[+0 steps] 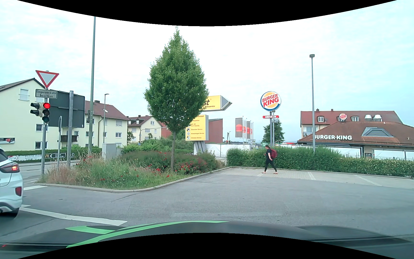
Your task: Follow the waypoints while adhering to traffic rules and regulations
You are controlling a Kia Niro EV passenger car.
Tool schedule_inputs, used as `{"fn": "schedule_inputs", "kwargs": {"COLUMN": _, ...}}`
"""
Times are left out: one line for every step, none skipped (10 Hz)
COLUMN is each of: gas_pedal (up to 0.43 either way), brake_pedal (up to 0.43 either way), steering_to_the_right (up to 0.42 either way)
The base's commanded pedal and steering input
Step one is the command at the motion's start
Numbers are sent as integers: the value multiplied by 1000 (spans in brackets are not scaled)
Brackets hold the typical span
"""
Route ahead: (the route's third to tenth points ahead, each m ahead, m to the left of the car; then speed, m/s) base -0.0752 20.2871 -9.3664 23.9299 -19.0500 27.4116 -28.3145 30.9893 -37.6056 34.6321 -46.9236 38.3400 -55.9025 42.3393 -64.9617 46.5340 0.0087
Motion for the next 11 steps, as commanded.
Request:
{"fn": "schedule_inputs", "kwargs": {"gas_pedal": 0, "brake_pedal": 287, "steering_to_the_right": -359}}
{"fn": "schedule_inputs", "kwargs": {"gas_pedal": 0, "brake_pedal": 287, "steering_to_the_right": -360}}
{"fn": "schedule_inputs", "kwargs": {"gas_pedal": 0, "brake_pedal": 287, "steering_to_the_right": -360}}
{"fn": "schedule_inputs", "kwargs": {"gas_pedal": 0, "brake_pedal": 287, "steering_to_the_right": -359}}
{"fn": "schedule_inputs", "kwargs": {"gas_pedal": 0, "brake_pedal": 287, "steering_to_the_right": -359}}
{"fn": "schedule_inputs", "kwargs": {"gas_pedal": 0, "brake_pedal": 287, "steering_to_the_right": -359}}
{"fn": "schedule_inputs", "kwargs": {"gas_pedal": 0, "brake_pedal": 287, "steering_to_the_right": -359}}
{"fn": "schedule_inputs", "kwargs": {"gas_pedal": 0, "brake_pedal": 287, "steering_to_the_right": -360}}
{"fn": "schedule_inputs", "kwargs": {"gas_pedal": 0, "brake_pedal": 287, "steering_to_the_right": -360}}
{"fn": "schedule_inputs", "kwargs": {"gas_pedal": 0, "brake_pedal": 287, "steering_to_the_right": -359}}
{"fn": "schedule_inputs", "kwargs": {"gas_pedal": 0, "brake_pedal": 287, "steering_to_the_right": -359}}
